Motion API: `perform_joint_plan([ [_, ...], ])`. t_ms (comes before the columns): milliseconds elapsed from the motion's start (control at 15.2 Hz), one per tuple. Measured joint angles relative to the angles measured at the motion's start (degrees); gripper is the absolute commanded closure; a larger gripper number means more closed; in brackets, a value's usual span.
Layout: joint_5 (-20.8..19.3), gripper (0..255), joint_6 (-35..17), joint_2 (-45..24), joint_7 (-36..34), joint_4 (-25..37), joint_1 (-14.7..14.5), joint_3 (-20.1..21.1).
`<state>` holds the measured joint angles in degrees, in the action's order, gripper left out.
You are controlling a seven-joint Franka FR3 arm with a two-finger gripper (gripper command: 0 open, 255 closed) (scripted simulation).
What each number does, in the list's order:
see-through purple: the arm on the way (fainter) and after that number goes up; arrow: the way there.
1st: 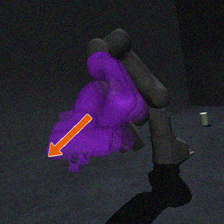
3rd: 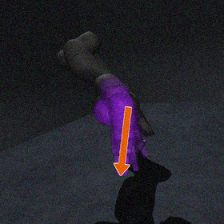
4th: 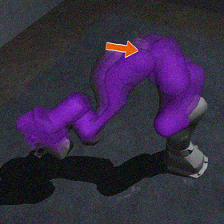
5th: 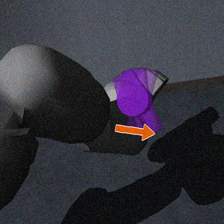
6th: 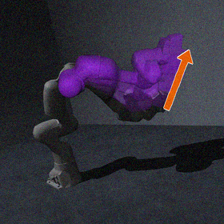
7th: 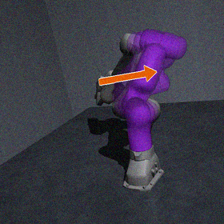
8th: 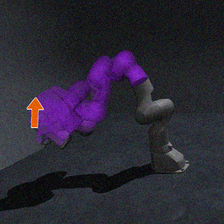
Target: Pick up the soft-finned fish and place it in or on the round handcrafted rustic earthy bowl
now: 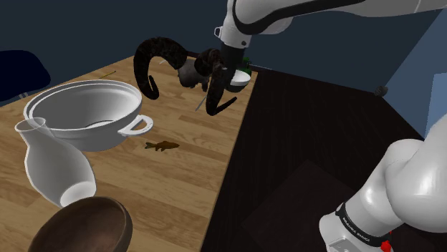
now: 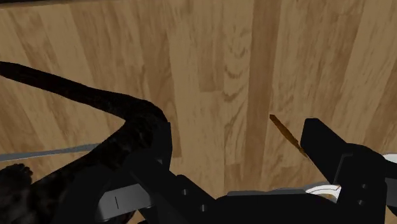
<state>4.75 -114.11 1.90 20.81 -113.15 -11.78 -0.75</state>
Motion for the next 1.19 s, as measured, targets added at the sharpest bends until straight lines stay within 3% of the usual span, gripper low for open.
perform_joint_plan([
  [528,0.44,0,-0.55,-14.69,7.28,11.31,-2.78,3.09],
  [1188,-1.83,0,2.83,-33.53,13.93,29.96,-7.52,7.44],
])
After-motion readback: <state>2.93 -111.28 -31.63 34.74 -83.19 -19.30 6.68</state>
